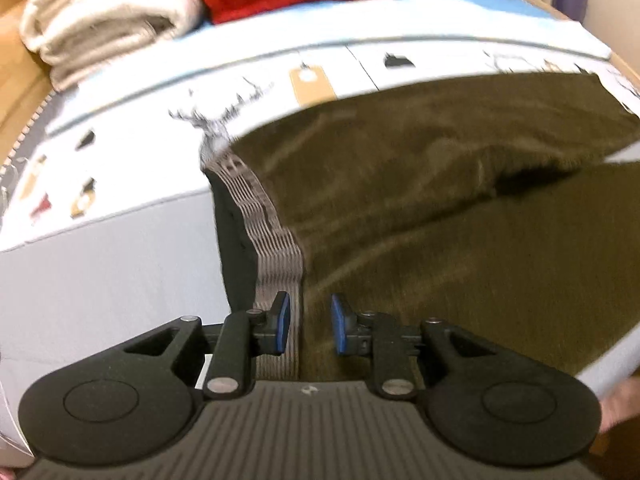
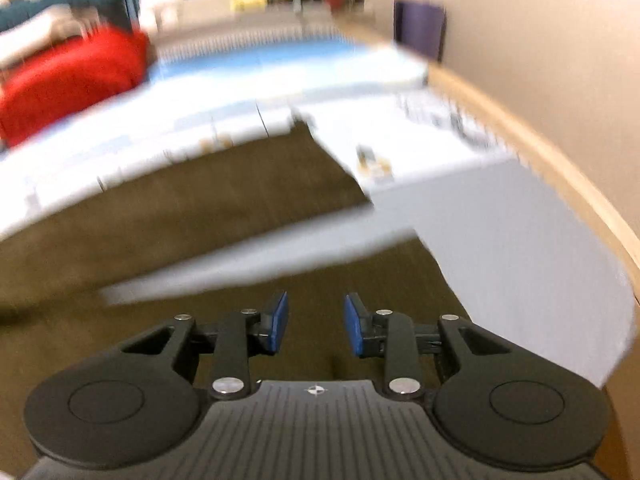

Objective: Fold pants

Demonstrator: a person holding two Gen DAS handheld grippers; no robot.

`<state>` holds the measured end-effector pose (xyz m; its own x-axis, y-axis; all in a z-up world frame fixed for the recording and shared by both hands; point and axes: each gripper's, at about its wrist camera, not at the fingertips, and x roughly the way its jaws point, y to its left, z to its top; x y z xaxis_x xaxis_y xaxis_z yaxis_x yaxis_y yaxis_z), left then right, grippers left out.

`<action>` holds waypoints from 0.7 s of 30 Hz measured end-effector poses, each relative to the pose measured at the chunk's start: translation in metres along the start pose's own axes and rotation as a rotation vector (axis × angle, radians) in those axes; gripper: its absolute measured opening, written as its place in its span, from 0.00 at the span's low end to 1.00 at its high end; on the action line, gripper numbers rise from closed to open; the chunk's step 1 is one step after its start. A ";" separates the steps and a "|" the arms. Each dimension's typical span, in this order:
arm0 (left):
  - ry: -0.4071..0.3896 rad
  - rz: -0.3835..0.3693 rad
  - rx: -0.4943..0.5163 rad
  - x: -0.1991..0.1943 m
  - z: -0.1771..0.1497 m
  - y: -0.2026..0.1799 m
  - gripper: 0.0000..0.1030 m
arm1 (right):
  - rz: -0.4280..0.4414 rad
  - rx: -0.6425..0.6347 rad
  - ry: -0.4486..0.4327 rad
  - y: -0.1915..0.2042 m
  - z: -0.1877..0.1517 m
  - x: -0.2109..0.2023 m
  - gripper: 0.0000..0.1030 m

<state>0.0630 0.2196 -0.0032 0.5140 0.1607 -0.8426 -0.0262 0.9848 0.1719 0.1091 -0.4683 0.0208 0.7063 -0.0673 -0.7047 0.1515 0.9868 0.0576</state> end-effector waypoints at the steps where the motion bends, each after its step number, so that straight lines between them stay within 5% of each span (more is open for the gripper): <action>1: -0.009 0.008 -0.008 -0.001 0.003 -0.003 0.24 | 0.018 0.015 -0.040 0.006 0.007 -0.007 0.35; 9: -0.076 0.019 -0.043 -0.007 0.016 -0.005 0.32 | 0.124 0.069 -0.228 0.071 0.031 -0.052 0.52; 17: -0.220 0.069 -0.147 -0.021 0.028 0.004 0.39 | 0.172 -0.060 -0.236 0.146 0.046 -0.042 0.53; 21: -0.225 0.068 -0.194 -0.022 0.040 0.005 0.39 | 0.220 -0.073 -0.215 0.166 0.053 -0.039 0.52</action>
<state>0.0854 0.2184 0.0364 0.6818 0.2299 -0.6945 -0.2197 0.9699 0.1053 0.1436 -0.3093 0.0952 0.8478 0.1274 -0.5148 -0.0662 0.9885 0.1357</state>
